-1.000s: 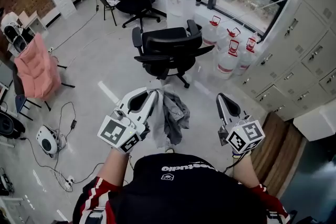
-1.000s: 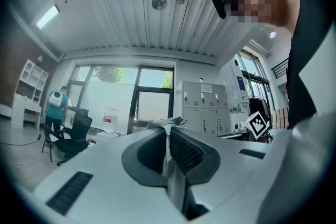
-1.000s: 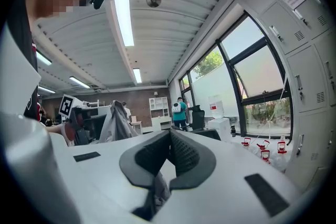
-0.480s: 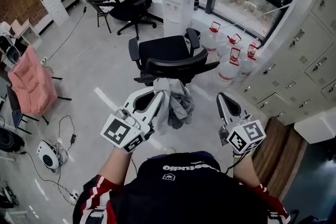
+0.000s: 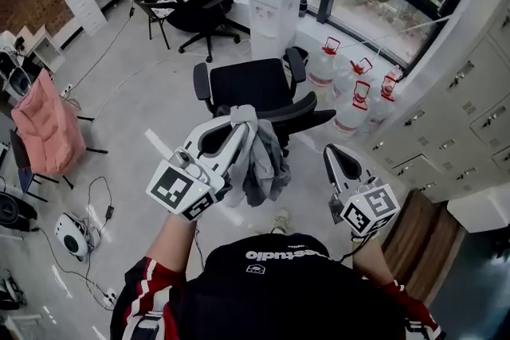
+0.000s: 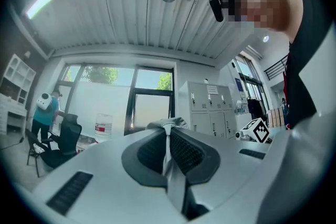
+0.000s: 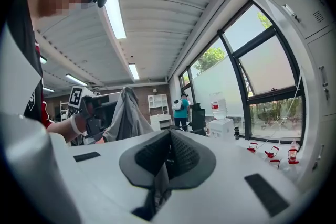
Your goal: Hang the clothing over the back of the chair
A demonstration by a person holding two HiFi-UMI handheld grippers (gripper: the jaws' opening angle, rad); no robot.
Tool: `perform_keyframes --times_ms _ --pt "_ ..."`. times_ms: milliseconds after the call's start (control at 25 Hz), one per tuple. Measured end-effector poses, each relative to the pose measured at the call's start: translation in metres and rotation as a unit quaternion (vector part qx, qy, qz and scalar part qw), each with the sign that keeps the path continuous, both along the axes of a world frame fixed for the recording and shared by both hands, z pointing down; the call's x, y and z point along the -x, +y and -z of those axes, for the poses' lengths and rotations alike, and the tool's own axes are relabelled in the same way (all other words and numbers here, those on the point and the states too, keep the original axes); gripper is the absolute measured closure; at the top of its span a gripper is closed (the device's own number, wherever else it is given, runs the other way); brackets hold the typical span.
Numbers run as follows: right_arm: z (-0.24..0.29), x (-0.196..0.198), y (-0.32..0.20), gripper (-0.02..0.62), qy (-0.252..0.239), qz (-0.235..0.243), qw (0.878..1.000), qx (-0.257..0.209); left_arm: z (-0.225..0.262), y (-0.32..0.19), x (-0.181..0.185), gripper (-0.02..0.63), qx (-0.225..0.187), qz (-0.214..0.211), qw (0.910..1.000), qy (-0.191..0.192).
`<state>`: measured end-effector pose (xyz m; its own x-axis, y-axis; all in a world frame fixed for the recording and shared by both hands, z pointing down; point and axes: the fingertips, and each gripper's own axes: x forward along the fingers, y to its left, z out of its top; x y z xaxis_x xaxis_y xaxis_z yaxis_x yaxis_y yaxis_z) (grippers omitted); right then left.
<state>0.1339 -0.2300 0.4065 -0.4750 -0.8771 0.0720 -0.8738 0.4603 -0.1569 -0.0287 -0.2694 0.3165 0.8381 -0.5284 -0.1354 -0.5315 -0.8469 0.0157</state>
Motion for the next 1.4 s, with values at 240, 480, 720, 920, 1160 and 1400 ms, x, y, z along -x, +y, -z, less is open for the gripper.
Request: perform_keyframes --times_ms 240,480,720,920,1160,1400 --pt "0.009 -0.028 -0.054 0.584 -0.012 0.031 0.999 -0.018 0.011 -0.054 -0.038 0.578 -0.008 0.018 0.9997 -0.016" --pt "0.007 -0.045 -0.094 0.583 -0.016 0.051 0.999 -0.007 0.019 -0.098 -0.066 0.578 -0.002 0.028 0.9995 -0.012" --pt "0.007 -0.047 -0.122 0.583 -0.025 0.034 0.999 -0.005 0.022 -0.136 -0.073 0.578 -0.007 0.011 0.9996 -0.025" --pt "0.01 -0.037 -0.139 0.583 -0.035 0.013 0.999 -0.001 0.025 -0.172 -0.07 0.578 -0.002 -0.008 0.9998 -0.019" --pt "0.02 -0.026 -0.156 0.583 -0.026 -0.001 1.0 -0.013 0.044 -0.224 -0.075 0.578 -0.027 -0.028 0.9982 -0.045" --pt "0.022 -0.019 -0.166 0.583 -0.024 -0.016 0.999 -0.015 0.059 -0.296 -0.078 0.578 -0.032 -0.018 0.9983 -0.046"
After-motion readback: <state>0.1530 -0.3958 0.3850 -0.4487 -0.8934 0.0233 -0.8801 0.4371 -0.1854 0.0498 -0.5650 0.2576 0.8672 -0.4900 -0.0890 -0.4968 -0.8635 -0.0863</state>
